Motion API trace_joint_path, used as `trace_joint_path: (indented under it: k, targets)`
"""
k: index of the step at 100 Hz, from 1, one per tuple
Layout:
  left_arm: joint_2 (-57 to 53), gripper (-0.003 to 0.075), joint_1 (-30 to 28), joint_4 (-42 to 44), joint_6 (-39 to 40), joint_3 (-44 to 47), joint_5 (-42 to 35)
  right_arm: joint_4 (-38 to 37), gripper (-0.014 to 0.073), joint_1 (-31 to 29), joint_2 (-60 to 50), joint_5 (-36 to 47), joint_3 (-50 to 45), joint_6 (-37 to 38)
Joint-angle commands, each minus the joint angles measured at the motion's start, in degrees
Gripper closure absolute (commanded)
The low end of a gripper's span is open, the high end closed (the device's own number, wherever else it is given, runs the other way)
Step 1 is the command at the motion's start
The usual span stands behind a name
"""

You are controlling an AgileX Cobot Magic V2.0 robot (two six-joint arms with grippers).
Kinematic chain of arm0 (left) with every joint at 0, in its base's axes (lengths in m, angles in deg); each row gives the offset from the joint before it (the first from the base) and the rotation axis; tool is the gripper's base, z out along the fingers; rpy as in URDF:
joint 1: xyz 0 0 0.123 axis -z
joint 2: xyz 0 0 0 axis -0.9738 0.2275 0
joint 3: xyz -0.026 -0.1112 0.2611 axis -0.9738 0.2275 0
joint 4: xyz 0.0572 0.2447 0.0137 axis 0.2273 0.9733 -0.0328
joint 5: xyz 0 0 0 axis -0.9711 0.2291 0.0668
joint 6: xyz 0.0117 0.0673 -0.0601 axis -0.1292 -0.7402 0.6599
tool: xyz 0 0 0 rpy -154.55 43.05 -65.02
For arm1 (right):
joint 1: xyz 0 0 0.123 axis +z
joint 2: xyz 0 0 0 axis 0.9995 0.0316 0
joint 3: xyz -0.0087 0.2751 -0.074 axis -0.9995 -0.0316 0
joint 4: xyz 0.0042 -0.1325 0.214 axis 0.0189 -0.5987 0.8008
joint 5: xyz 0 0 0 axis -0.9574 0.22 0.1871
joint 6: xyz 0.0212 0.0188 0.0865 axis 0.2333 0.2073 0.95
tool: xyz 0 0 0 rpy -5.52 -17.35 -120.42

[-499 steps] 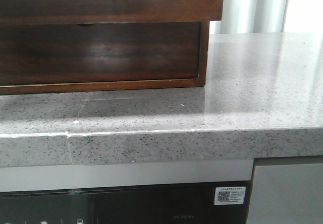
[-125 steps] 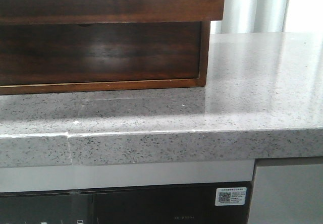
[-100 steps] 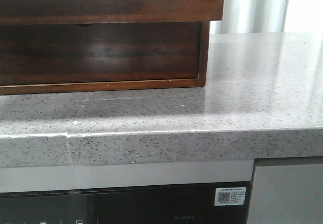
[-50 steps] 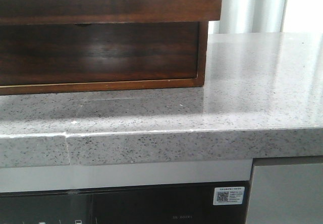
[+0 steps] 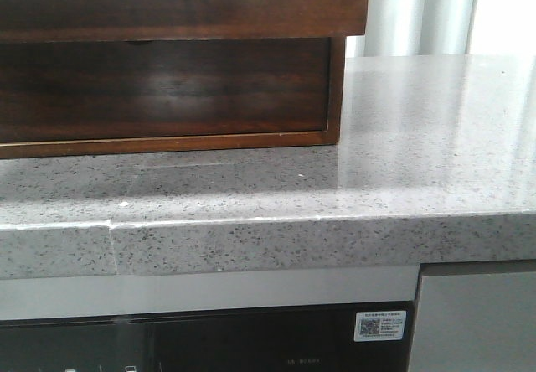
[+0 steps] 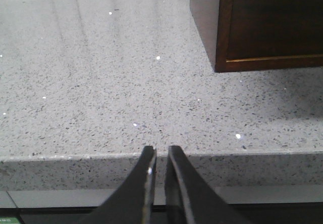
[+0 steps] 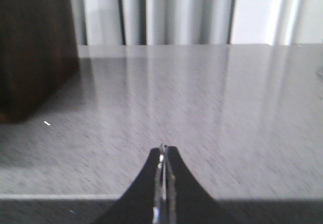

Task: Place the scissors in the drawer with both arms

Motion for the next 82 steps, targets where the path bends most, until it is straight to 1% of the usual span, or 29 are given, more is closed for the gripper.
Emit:
trace_joint_path:
  k: [1,17,82]
  targets:
    - [-1.91,0.0717,0.39,-0.04,0.52,0.76,-3.96,-0.72,0.069,-1.1,-1.31,-0.93,-0.63,0.17]
    - [-1.91,0.0717,0.39,-0.04,0.52,0.76,-3.96,-0.72,0.069,-1.23,-1.31,-10.51,-0.63,0.17]
    - [-1.91,0.0717,0.39,-0.04,0.52,0.76,-3.96,-0.72,0.069,-1.23,-1.31,-10.37,-0.63,-0.16]
